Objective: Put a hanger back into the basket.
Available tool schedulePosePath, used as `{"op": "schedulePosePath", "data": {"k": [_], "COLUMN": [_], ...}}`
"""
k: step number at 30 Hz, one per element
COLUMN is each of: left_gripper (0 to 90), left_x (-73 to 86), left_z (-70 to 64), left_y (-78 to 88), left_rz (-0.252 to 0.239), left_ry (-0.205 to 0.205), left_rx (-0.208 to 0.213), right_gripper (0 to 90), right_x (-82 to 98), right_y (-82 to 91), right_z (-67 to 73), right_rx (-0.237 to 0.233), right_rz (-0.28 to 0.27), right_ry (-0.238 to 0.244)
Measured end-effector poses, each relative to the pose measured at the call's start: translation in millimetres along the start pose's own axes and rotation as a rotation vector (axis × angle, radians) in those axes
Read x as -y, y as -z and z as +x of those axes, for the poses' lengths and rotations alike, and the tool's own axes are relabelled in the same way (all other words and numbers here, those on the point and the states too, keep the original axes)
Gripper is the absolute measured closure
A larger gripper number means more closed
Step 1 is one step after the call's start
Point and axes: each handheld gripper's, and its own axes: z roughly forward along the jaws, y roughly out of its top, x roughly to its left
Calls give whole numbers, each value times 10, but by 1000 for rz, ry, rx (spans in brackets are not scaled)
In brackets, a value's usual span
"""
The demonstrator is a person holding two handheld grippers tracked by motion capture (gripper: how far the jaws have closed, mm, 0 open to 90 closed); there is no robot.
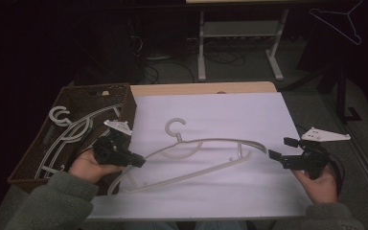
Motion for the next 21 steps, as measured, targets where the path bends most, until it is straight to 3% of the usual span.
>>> {"op": "schedulePosePath", "data": {"k": [11,21], "left_gripper": [827,827], "left_x": [127,320], "left_z": [280,546], "left_y": [533,822], "left_rz": [-94,-150], "left_ry": [80,163], "left_rx": [-42,-38], "right_gripper": [155,155], "right_x": [7,5], "right_y": [11,-30], "right_z": [18,34], "right_rx": [6,5], "right_rz": [4,18], "right_ry": [2,7]}}
